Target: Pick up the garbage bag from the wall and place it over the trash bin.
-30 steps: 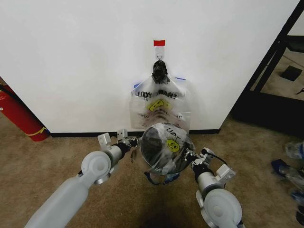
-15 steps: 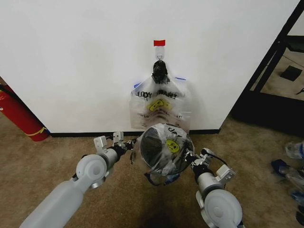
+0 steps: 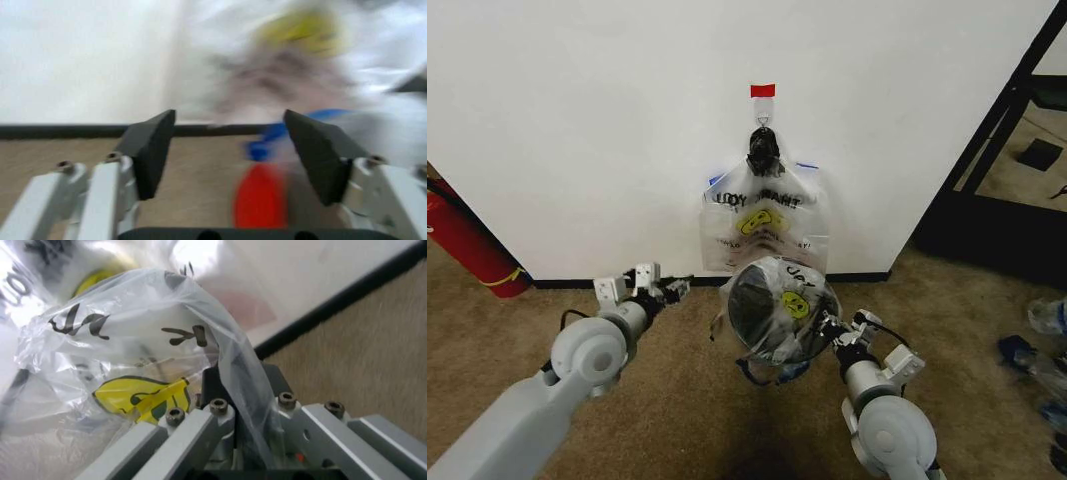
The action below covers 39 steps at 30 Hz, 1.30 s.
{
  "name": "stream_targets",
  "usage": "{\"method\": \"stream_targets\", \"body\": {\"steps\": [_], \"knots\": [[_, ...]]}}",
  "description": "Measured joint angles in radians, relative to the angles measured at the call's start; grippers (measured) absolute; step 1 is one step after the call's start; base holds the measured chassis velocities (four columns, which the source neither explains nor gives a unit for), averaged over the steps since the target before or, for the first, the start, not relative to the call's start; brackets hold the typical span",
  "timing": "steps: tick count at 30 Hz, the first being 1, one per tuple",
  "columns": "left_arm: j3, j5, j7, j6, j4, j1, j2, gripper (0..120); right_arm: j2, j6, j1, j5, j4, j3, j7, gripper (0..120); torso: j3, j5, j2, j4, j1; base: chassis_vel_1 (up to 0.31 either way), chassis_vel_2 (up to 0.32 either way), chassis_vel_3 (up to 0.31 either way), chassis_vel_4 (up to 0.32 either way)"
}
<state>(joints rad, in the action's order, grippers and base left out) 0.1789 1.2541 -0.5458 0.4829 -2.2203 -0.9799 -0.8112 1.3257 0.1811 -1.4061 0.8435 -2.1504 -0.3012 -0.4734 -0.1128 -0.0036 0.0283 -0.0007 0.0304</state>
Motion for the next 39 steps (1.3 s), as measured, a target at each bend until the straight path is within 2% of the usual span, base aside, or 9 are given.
{"method": "stream_targets", "body": {"steps": [2,4,7,10,12,16,21,30,39], "knots": [[-0.046,0.052,-0.025,0.007,-0.07,0.018,-0.011,65,0.005,-0.018,0.0,-0.046,0.004,0.009,0.009,0,0.0,-0.0002,0.0,-0.0004,0.0,0.0,0.0,0.0,0.0],[-0.061,0.066,-0.032,0.008,-0.086,0.025,-0.017,62,0.007,-0.023,0.001,-0.059,0.006,0.012,0.01,0,0.0,-0.0001,0.0,-0.0004,0.0,0.0,0.0,0.0,0.0],[-0.143,0.114,-0.056,0.005,-0.112,0.058,-0.041,52,0.016,-0.039,0.001,-0.104,0.01,0.021,0.016,0,0.0,-0.0004,0.0,0.0,0.0,0.0,0.0,0.0,0.0],[-0.228,0.117,-0.047,-0.01,-0.085,0.1,-0.062,36,0.028,-0.061,-0.01,-0.173,0.01,0.023,0.028,0,0.0,-0.0003,0.0,-0.0005,0.0,0.0,0.0,0.0,0.0],[-0.238,0.115,-0.047,-0.009,-0.079,0.106,-0.068,33,0.031,-0.066,-0.013,-0.19,0.01,0.023,0.03,0,0.0,-0.0004,0.0,-0.0004,0.0,0.0,0.0,0.0,0.0],[-0.279,0.097,-0.061,0.007,-0.046,0.129,-0.102,15,0.048,-0.095,-0.025,-0.267,0.008,0.024,0.046,0,0.0,-0.0003,0.0,-0.0001,0.0,0.0,0.0,0.0,0.0],[-0.31,0.093,-0.076,0.011,-0.019,0.163,-0.137,0,0.06,-0.117,-0.03,-0.33,0.013,0.031,0.061,0,0.0,-0.0003,0.0,-0.0001,0.0,0.0,0.0,0.0,0.0],[-0.358,0.09,-0.092,0.003,0.049,0.232,-0.209,0,0.073,-0.147,-0.036,-0.4,0.034,0.033,0.072,0,0.0,-0.0002,0.0,-0.0002,0.0,0.0,0.0,0.0,0.0],[-0.408,0.028,-0.097,-0.039,0.158,0.28,-0.314,0,0.079,-0.159,-0.046,-0.416,0.036,0.034,0.084,0,0.0,-0.0002,0.0,-0.0002,0.0,0.0,0.0,0.0,0.0]]}}
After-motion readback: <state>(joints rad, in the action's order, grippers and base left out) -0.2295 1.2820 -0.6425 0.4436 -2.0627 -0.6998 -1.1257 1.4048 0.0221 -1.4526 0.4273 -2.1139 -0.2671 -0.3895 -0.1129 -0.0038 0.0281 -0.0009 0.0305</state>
